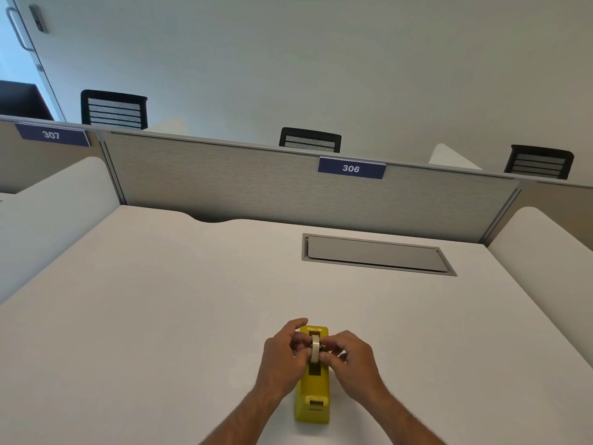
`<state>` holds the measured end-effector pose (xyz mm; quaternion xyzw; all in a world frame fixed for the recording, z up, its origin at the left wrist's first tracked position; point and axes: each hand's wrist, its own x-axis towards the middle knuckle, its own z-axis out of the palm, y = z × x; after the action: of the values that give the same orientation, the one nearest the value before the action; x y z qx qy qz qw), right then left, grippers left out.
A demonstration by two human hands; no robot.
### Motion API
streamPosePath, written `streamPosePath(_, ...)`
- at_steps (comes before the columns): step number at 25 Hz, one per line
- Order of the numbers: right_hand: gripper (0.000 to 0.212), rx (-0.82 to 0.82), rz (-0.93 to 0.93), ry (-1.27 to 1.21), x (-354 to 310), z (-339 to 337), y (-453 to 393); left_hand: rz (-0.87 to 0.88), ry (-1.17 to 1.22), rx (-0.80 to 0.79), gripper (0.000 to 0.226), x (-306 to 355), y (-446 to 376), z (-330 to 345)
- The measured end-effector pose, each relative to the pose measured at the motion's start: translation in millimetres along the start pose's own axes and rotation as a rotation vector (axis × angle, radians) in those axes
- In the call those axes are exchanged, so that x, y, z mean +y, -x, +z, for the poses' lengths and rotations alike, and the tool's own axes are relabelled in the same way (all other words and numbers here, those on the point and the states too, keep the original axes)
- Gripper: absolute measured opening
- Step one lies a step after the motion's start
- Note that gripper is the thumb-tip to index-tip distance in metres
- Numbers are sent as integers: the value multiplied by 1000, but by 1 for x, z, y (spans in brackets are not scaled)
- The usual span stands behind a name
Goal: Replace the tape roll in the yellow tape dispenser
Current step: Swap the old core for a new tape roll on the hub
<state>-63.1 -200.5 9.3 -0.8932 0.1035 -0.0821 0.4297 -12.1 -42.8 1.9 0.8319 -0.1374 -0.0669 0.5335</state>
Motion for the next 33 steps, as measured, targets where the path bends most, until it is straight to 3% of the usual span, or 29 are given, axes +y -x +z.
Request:
streamPosePath(10,17,-13,8,18,0,-1,-3,2,-92,-4,52,-1,-3,3)
streamPosePath(17,23,2,-21,74,5,-1,3,82,-119,-19,56,-9,2,0)
streamPosePath(21,37,-24,-89,127,5,-5,1,132,-207,-102,77,-24,6,-4)
streamPosePath(25,56,-144,-159,377,0,-5,-4,104,-324,-231,110,-35,5,-6)
streamPosePath(33,48,-137,-240,391,0,-5,-8,145,-323,-276,101,-38,1,-9)
